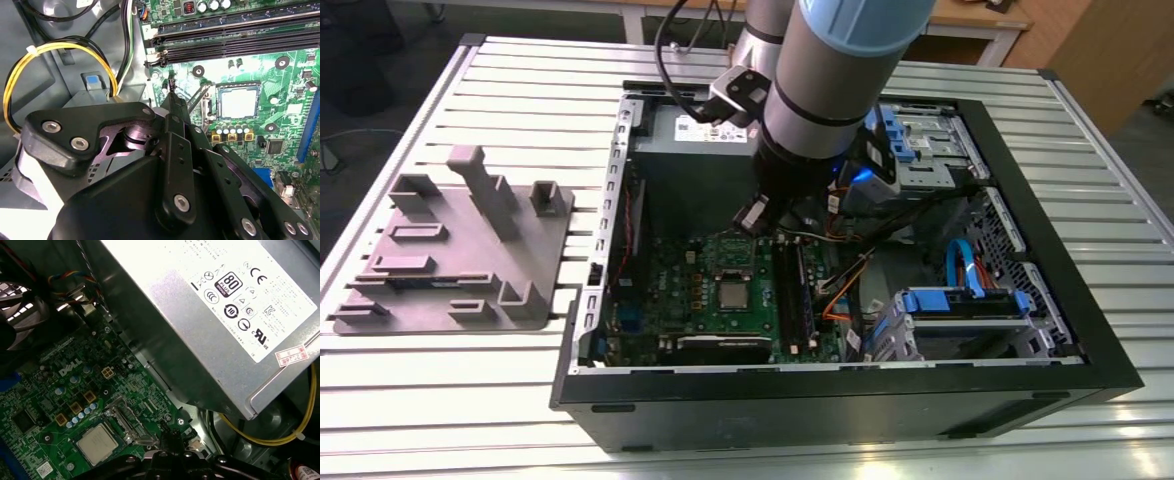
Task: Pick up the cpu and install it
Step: 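Close the cpu cover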
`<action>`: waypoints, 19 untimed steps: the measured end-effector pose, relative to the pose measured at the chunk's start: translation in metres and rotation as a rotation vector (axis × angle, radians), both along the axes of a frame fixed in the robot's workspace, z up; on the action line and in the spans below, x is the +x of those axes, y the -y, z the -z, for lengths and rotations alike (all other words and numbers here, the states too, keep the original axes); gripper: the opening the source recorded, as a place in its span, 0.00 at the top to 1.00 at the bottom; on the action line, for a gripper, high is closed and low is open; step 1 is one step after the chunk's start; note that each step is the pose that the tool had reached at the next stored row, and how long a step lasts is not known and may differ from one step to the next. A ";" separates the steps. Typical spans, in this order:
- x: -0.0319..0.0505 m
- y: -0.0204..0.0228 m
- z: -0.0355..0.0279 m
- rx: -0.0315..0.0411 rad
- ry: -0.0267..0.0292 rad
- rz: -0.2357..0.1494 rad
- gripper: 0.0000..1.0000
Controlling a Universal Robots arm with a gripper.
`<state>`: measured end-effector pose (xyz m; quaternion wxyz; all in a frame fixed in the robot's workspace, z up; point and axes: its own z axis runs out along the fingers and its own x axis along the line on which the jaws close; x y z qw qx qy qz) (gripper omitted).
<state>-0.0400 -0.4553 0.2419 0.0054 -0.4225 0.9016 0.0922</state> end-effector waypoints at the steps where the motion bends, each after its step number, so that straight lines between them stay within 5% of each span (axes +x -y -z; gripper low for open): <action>1: 0.0000 0.0000 -0.0002 0.0011 0.0000 -0.001 0.90; 19: -0.0028 0.0000 -0.0013 0.0133 0.0001 -0.018 0.90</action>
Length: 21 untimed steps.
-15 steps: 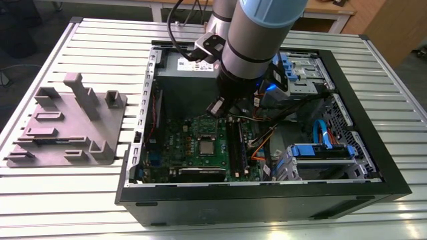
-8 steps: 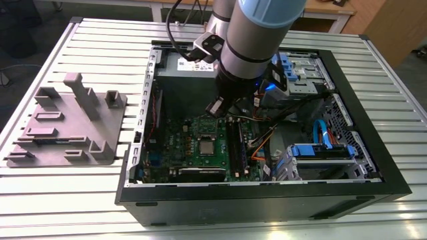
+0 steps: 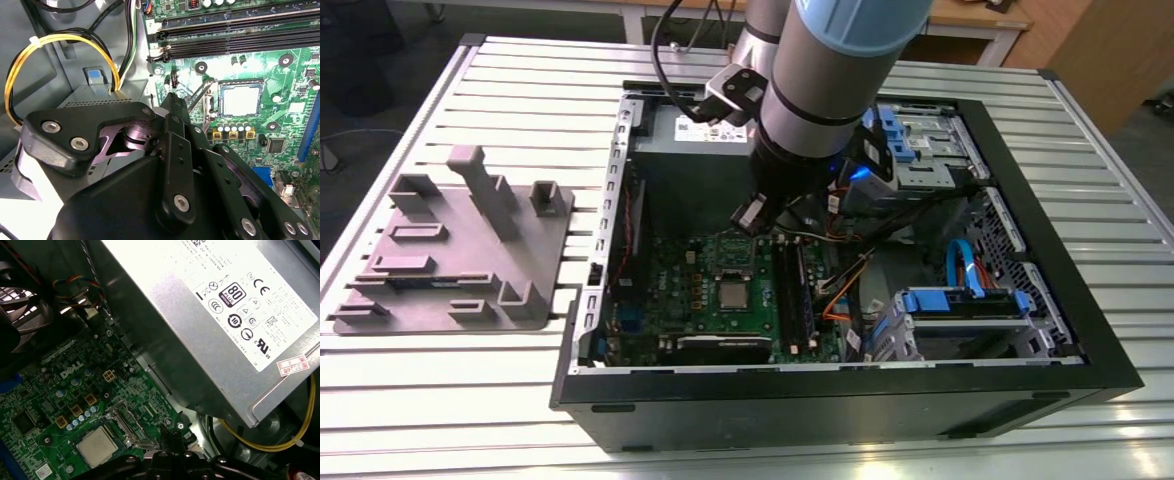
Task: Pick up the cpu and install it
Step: 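Close the cpu cover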
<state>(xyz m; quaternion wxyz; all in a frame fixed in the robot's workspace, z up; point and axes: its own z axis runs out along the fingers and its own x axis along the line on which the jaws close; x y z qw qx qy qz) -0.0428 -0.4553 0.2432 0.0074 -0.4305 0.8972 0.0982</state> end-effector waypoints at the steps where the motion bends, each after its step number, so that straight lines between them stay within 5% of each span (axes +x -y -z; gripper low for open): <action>1: 0.0000 0.0000 -0.0001 0.0004 0.0000 -0.001 0.90; 21: -0.0001 0.0000 -0.0031 0.0033 0.0000 -0.026 0.90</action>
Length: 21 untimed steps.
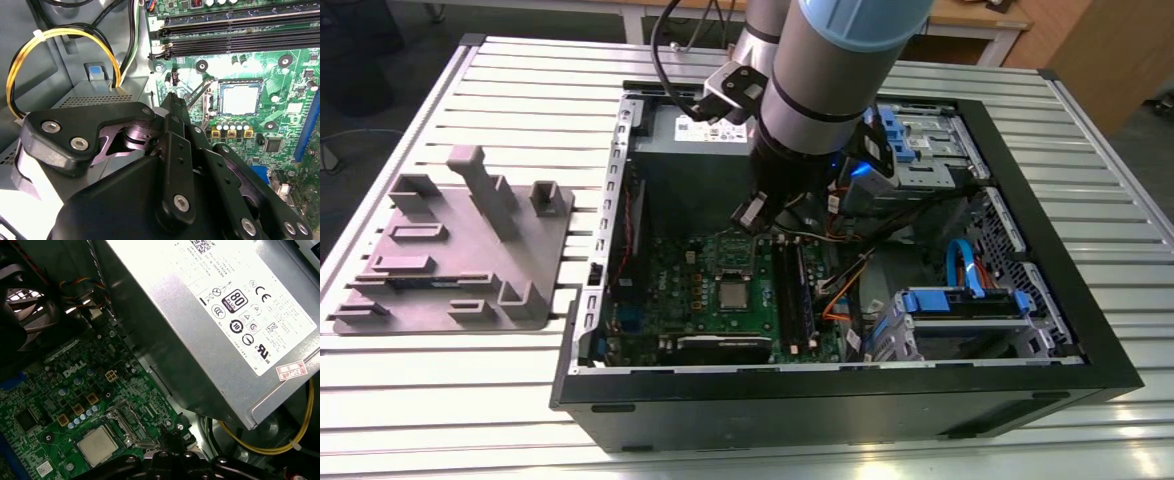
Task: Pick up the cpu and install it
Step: 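Close the cpu cover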
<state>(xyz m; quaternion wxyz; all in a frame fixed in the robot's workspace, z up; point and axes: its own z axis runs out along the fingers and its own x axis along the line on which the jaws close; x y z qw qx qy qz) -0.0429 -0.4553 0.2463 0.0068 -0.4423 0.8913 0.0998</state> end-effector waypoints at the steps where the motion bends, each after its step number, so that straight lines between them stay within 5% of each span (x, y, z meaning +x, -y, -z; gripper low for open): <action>1: 0.0000 0.0000 -0.0001 0.0000 0.0000 -0.001 0.90; 21: 0.0000 0.0030 -0.0016 -0.0003 -0.0001 -0.021 0.90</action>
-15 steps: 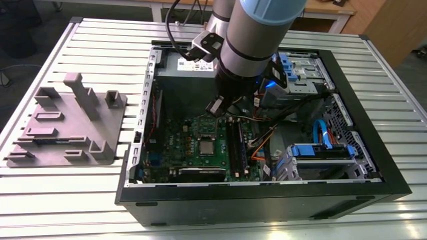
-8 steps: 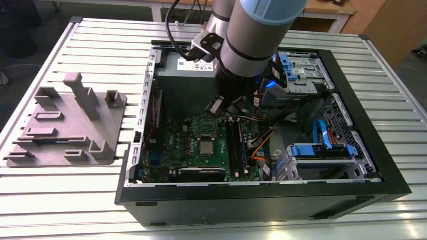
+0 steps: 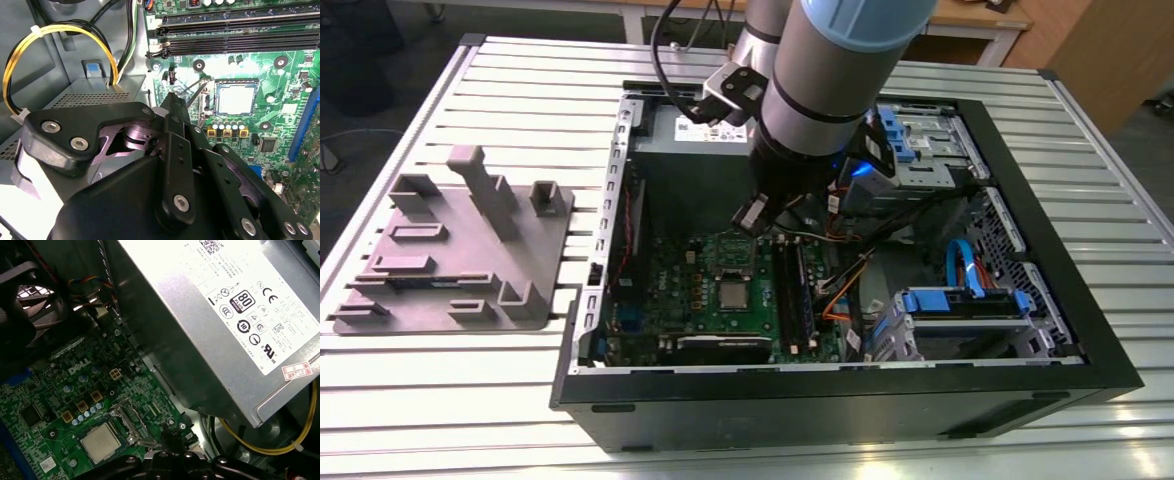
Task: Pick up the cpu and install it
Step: 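Close the cpu cover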
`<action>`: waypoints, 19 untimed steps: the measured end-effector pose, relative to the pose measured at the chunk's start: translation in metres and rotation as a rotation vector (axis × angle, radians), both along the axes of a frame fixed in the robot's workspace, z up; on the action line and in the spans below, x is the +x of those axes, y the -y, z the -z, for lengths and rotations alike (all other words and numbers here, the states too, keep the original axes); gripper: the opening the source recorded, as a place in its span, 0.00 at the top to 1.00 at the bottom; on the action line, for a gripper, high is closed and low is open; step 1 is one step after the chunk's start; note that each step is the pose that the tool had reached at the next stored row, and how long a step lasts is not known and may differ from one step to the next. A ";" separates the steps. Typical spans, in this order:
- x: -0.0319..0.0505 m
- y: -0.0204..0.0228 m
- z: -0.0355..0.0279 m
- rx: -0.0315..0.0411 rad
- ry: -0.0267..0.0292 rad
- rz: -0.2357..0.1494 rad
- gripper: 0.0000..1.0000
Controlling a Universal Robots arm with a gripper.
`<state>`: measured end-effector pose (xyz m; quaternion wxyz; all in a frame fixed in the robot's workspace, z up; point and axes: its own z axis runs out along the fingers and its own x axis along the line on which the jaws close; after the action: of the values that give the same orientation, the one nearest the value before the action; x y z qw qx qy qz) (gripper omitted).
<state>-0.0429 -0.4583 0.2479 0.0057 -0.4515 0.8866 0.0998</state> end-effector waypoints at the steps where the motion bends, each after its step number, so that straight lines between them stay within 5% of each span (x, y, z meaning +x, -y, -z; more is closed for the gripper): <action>1: 0.0000 0.0002 -0.0001 0.0001 0.0000 -0.001 0.90; 13: 0.0000 0.0059 -0.0001 0.0002 0.0001 -0.009 0.90; 15: 0.0000 0.0192 0.0000 0.0001 0.0000 -0.009 0.90; 19: 0.0000 0.0202 0.0000 0.0000 0.0001 -0.009 0.90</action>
<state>-0.0429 -0.4784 0.2479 0.0053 -0.4557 0.8845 0.0998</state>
